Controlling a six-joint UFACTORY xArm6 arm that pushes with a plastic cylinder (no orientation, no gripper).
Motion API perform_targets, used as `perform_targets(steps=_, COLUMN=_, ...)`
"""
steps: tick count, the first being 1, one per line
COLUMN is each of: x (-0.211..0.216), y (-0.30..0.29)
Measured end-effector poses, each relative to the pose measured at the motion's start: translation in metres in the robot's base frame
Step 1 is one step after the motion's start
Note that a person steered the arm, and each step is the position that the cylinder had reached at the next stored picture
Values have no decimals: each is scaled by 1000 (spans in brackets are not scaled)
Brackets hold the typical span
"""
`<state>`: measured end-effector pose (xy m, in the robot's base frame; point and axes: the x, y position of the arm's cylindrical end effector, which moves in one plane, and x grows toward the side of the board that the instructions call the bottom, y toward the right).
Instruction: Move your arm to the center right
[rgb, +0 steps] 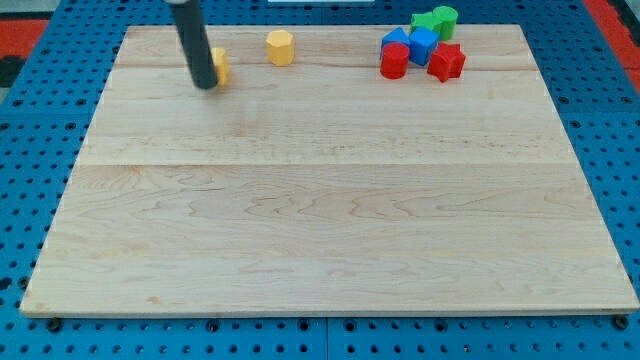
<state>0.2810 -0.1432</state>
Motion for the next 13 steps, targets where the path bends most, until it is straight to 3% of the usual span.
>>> perform_targets(steps=1, x=-22, y=17)
perform_targets(steps=2, x=26, y=14)
perform_targets(steps=3, x=25, y=71)
perform_targets(steps=4, x=-2, y=73)
perform_targets(steps=6, x=-6, y=107)
perform_targets(steps=7, x=28, y=140)
perform_targets(steps=8, x=48, y=253)
perform_targets(steps=9, x=36, y=347)
perform_targets(steps=10, x=-11, y=392)
perform_targets(steps=11, x=-85, y=408)
perform_targets(steps=13, x=-90, y=386)
